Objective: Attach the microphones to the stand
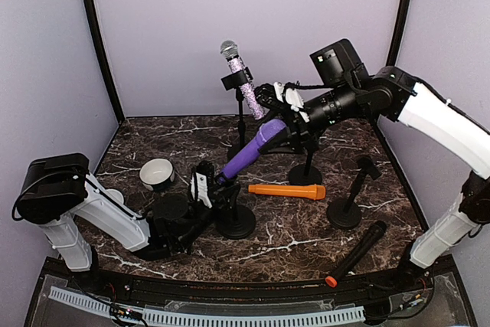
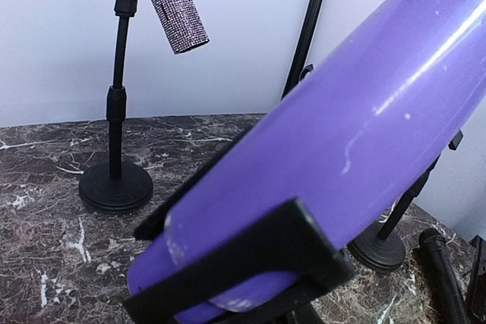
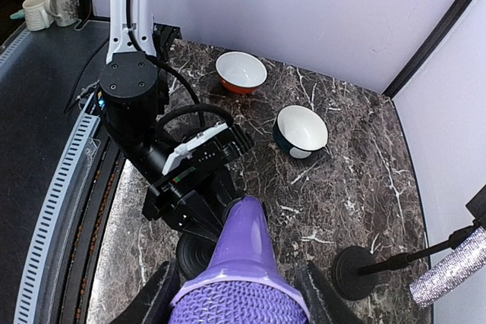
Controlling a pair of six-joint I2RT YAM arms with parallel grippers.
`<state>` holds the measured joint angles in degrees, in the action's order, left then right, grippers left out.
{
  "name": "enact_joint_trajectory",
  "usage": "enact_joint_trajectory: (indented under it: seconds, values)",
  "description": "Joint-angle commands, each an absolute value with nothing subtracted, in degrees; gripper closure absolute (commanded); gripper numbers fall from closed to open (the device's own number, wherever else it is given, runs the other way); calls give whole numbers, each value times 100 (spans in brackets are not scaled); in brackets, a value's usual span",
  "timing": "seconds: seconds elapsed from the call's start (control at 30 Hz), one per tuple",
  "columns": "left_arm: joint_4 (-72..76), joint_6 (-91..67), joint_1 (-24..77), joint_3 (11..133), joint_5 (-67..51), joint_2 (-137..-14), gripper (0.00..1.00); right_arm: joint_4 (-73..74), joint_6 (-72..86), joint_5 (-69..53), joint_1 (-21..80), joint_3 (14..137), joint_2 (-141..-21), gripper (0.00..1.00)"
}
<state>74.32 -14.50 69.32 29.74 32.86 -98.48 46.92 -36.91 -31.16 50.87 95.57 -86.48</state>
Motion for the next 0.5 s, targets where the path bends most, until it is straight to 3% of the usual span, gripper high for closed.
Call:
enact_joint_trajectory:
  seconds: [0.0, 0.47]
  values:
    - [7927, -1344, 6970, 2987, 3094, -9698, 93, 5649, -2995, -2817, 5426, 8860, -9019, 100]
    - [7879, -1399, 6970, 3002, 3062, -9682, 93, 5414, -2495, -2559, 5596, 8709, -9519, 100]
